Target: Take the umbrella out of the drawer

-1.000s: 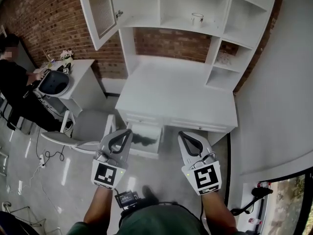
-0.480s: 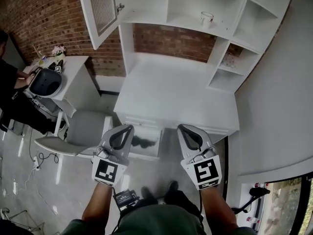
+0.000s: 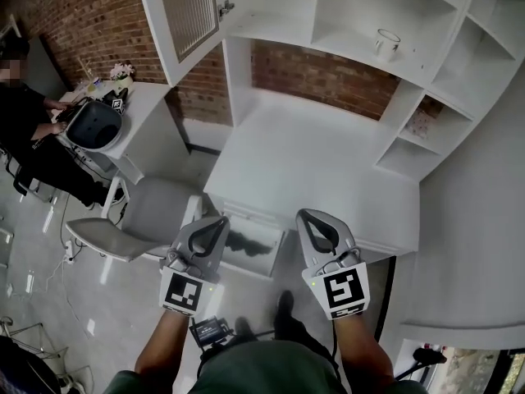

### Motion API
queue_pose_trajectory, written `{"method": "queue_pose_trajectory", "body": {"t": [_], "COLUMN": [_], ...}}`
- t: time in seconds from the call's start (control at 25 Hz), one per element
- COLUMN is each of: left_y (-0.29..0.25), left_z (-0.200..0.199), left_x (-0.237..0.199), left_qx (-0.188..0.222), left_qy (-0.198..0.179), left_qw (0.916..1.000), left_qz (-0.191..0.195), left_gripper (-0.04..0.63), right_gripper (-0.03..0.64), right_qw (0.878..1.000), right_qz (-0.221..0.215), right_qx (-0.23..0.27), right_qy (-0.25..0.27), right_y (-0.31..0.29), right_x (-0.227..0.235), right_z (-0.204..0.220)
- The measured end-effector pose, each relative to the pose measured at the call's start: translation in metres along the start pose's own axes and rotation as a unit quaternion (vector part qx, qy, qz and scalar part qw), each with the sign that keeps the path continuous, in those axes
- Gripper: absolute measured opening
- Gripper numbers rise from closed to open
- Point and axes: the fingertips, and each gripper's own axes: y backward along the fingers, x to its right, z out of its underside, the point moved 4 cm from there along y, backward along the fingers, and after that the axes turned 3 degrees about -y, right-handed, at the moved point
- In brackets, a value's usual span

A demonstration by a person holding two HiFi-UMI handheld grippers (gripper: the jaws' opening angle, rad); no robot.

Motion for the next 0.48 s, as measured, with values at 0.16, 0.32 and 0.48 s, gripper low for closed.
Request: {"method": "queue_pose_trajectory", "body": {"t": [0.16,0.32,0.48], "left_y": [-0.032,-0.054,-0.063], "left_z": [0.003,0.011,0.023], "left_x": [-0.008,-0.012,-0.015], "left_qx": [-0.020,-0.039,-0.059], "left_qy": [-0.005,0.004,0.013], "left_qw": [0.9995,0.9978,0.9951], "left_qz": [-0.025,-0.053,-0.079], "left_gripper": [0.002,0.002,0.002], "right_gripper": [0.006,0.006,0.006], "right_qw": [0.999,0.998,0.995], "right_qz": [-0.035,-0.067,-0.101], "right_qx": [0.002,0.004,0.005], "right_qy": [0.002,-0.001,-0.001], "right_y": [-0.025,-0.048,-0.070], "right_x": [0.029,0.053,0.059], "right_z": [0.009,0.022,0.035]}}
